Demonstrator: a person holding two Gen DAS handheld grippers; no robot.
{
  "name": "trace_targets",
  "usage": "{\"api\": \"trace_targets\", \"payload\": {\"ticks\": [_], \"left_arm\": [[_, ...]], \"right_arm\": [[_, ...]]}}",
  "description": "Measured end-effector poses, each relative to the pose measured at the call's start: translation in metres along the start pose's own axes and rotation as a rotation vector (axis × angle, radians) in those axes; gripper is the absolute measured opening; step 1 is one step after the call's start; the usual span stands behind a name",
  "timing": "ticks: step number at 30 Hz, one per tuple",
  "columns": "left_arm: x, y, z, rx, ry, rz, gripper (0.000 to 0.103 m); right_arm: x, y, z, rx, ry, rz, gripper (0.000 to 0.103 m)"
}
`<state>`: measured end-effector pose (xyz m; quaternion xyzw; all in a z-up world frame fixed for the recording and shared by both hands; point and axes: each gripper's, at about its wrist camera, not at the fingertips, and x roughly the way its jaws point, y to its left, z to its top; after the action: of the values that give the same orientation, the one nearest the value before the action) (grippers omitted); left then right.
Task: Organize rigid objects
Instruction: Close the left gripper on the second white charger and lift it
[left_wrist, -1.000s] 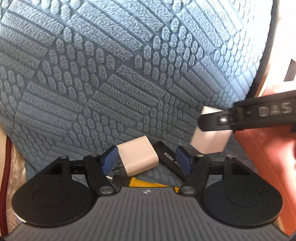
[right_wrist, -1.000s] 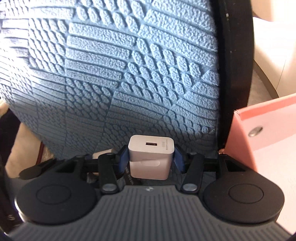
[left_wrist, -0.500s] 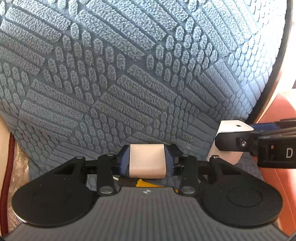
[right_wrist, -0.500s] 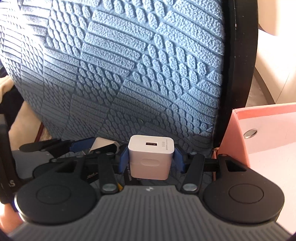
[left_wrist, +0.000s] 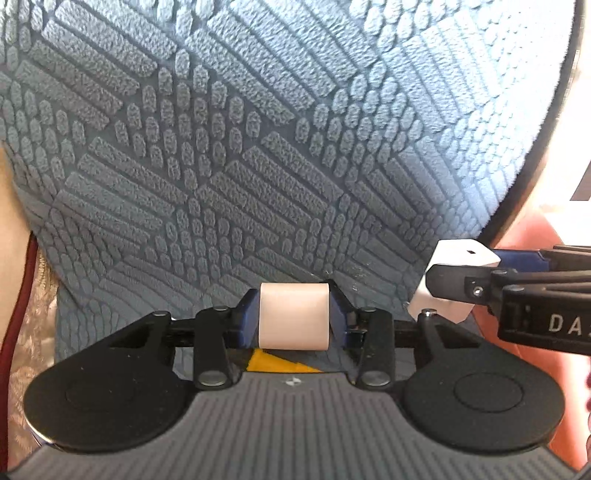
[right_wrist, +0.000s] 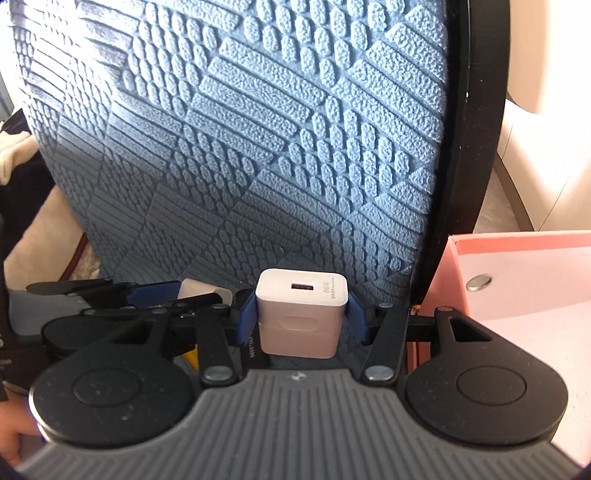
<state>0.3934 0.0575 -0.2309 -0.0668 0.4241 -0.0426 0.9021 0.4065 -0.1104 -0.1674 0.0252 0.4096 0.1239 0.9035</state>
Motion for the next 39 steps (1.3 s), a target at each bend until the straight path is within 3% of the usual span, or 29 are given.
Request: {"api": "trace_targets", "payload": {"ticks": [4,17,24,39], "left_arm": [[-0.019,-0.002,-0.004,-0.017,-0.021,0.001,0.047],[-0.084,0.017,-0.033,-0.11,-0.045,0.022,0.046],[-0.123,0.007,-0.057,-0.125,-0.064,0.002,0.046],[-0.193,-0.004,-0.111,-0.213,-0.104,-0.07,0.046]], "right_arm": [[-0.007,0.013,-0.005,-0.049,-0.018,-0.022,0.054],[-0.048,0.045,-0.023,-0.039,-0.067,0.026,0.054],[-0.081,0.032,-0.046,-0.042,-0.073,0.013,0.054],[-0.152,0.051,-0.117,-0.082,-0.078,0.016,0.054]]}}
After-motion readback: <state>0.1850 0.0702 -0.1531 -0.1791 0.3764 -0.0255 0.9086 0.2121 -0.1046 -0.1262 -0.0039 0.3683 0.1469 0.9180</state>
